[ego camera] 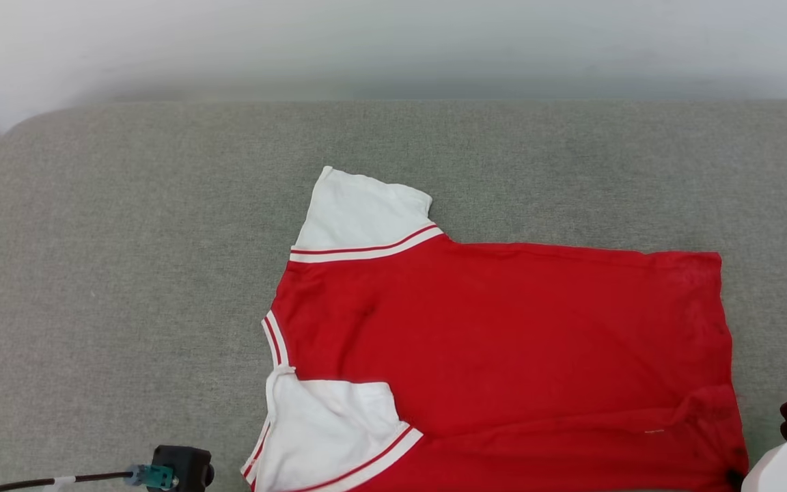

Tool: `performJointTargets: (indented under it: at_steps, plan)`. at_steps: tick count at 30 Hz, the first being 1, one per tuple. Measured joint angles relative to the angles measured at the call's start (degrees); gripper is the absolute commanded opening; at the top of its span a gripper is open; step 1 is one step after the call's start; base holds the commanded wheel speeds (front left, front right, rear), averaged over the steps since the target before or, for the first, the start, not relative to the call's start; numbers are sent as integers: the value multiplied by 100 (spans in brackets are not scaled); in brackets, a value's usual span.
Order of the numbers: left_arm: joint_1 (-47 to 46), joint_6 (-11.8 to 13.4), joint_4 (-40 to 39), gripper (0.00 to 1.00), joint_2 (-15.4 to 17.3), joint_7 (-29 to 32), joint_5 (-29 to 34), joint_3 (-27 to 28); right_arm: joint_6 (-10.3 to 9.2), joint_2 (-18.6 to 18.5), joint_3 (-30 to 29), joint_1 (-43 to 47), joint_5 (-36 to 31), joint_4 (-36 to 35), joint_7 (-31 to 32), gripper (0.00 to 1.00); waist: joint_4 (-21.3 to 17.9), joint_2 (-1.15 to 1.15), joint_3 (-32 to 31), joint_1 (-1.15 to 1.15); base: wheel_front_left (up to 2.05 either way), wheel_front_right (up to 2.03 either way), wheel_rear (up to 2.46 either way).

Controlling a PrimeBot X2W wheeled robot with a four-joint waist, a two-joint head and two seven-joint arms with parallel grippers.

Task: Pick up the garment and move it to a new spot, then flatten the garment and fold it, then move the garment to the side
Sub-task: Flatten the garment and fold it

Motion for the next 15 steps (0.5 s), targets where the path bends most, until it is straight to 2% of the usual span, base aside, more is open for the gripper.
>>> performJointTargets:
  at_steps: [1, 8, 15]
  plan:
    - [-2, -34, 67, 100, -12, -49, 8, -2, 0, 24, -31, -5, -40, 25, -41, 100, -14, 0, -20, 0, 0, 0, 0]
    - [-109, -89, 244, 100, -114, -771, 171, 271, -2, 137, -92, -148, 83, -147, -477, 100, -95, 0, -169, 0, 0, 0, 0]
    - [-381, -114, 134, 100, -270, -2238, 601, 804, -2, 114, -35, -472, 69, -580, -1626, 100, -119, 0, -351, 0, 0, 0, 0]
